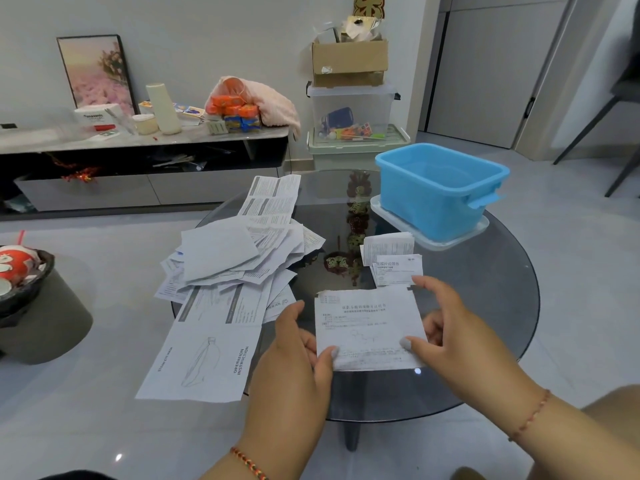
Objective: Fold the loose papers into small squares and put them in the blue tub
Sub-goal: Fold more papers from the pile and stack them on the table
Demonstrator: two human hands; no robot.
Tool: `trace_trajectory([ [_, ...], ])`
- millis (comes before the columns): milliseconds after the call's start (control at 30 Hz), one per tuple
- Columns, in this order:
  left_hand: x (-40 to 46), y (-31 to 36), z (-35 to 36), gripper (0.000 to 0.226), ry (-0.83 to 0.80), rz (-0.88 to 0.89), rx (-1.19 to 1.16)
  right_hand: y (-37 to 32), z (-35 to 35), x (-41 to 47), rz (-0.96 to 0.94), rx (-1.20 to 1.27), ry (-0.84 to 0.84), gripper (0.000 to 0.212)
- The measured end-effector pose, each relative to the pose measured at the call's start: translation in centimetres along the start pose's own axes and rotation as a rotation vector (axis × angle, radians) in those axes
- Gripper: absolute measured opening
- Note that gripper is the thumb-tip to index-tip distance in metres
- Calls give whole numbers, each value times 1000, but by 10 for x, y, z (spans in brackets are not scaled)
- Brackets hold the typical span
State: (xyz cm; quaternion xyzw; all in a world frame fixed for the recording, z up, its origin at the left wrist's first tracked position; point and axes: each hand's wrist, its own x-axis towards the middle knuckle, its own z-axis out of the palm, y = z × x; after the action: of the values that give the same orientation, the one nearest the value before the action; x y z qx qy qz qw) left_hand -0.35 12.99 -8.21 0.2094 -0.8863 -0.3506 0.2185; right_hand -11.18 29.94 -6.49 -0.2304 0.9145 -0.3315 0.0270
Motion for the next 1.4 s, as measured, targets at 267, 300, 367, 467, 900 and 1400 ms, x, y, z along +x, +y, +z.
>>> trace_trajectory([
  [267,1,-4,6,27,102,265,311,3,2,5,-75,-189,-64,29],
  [300,0,-4,7,24,155,368,349,3,2,6,-80,-204,-63,30],
  [367,-5,-2,14,28,161,584,360,3,3,7,-72,-229,-67,31],
  [467,-15,-4,30,48,-12,687,410,0,2,7,-53,-237,-88,32],
  [900,-14,-14,37,51,-58,792,436,-21,-28,-13,-76,-134,24,21],
  [1400,-7,-25,27,17,71,796,189,-4,-24,-3,-510,-155,-423,68],
])
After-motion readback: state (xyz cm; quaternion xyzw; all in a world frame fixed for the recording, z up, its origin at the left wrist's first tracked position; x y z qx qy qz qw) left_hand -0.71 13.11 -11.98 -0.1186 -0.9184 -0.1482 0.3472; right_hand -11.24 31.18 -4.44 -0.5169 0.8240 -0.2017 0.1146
